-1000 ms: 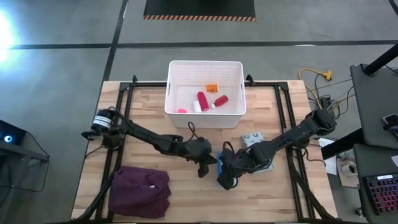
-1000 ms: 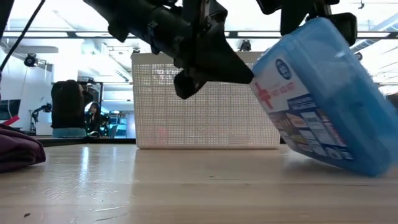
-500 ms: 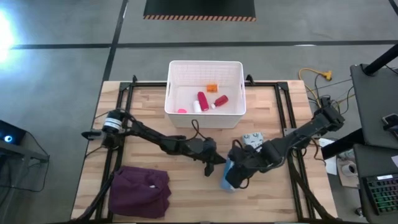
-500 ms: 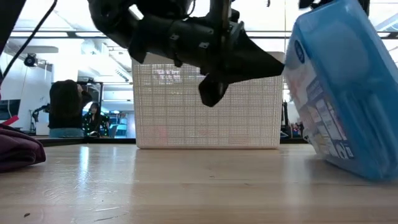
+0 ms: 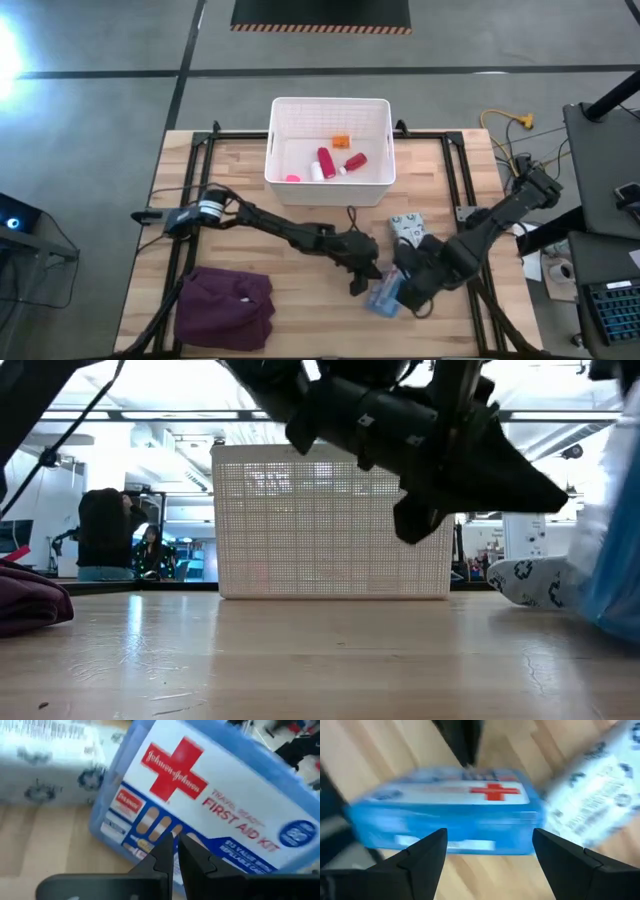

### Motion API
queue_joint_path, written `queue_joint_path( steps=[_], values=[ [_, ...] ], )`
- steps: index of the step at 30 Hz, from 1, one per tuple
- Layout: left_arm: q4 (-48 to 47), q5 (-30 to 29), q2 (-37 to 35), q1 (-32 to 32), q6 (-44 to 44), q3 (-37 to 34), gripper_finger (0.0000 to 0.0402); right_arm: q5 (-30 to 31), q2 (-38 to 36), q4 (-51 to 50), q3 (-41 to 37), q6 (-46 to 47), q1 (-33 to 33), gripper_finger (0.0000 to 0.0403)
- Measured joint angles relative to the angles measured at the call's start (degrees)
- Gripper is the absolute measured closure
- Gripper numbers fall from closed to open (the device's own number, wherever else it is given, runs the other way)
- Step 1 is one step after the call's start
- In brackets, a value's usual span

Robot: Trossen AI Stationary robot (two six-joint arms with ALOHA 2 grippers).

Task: Pick & place medical supplies in basket/bin
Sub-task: Put the blue first aid kit box into the white bin

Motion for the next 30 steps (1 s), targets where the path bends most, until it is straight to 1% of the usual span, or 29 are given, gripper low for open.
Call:
queue_joint_path(
  steps=[3,7,9,10,11,13,15,18,20,23,26,28,30],
  values=[
    [-2.16,0.04,-0.61,0.33,1.59,0.42,0.0394,0.33,-0.01,-5.23,0.02,-4.80,2.75,0.0117],
    [-2.23,0.11,-0.81,0.66,1.64,-1.78,0.0394,0.48,0.41,-11.17,-0.05,-15.39,8.15,0.0121],
    [-2.38,0.07,-0.81,0.68,0.97,-3.25,0.0394,0.48,1.53,-11.05,-1.49,-18.51,11.09,0.0124],
    [-2.04,0.02,-0.81,0.66,0.10,-4.13,0.0394,0.21,2.31,-10.42,-2.46,-18.40,12.05,0.0126],
    [-1.13,0.04,-0.81,0.60,-0.70,-5.15,0.0394,-0.51,3.08,-9.35,-3.53,-16.58,12.45,0.0128],
    [0.82,0.10,-0.83,0.53,-2.78,-7.11,0.0394,-3.25,4.01,-5.56,-6.21,-8.63,12.50,0.0132],
    [3.04,0.77,-0.83,0.49,-4.61,-8.14,0.0394,-6.20,4.26,2.31,-9.21,0.26,12.81,0.0137],
    [6.61,3.31,-1.08,0.52,-6.07,-8.06,0.0394,-7.04,4.33,15.94,-12.55,13.58,15.55,0.0146],
    [6.83,3.95,-1.18,0.39,-6.11,-6.82,0.0394,-5.95,4.33,20.45,-12.96,21.97,18.30,0.0152],
    [6.73,4.08,-1.18,0.24,-6.09,-4.67,0.0394,-4.78,4.65,20.75,-12.84,33.33,22.62,0.0160],
    [7.03,4.99,-0.47,0.12,-6.09,-2.75,0.0394,-8.34,6.11,21.16,-14.44,42.75,25.59,0.0167],
    [6.88,6.35,0.93,-0.02,-6.09,-1.84,0.0394,-10.64,7.69,21.89,-15.74,45.82,26.26,0.0170],
    [6.59,7.66,2.81,-0.25,-6.31,-0.82,0.0394,-10.39,8.77,24.11,-16.72,46.27,26.16,0.0172]
  ],
)
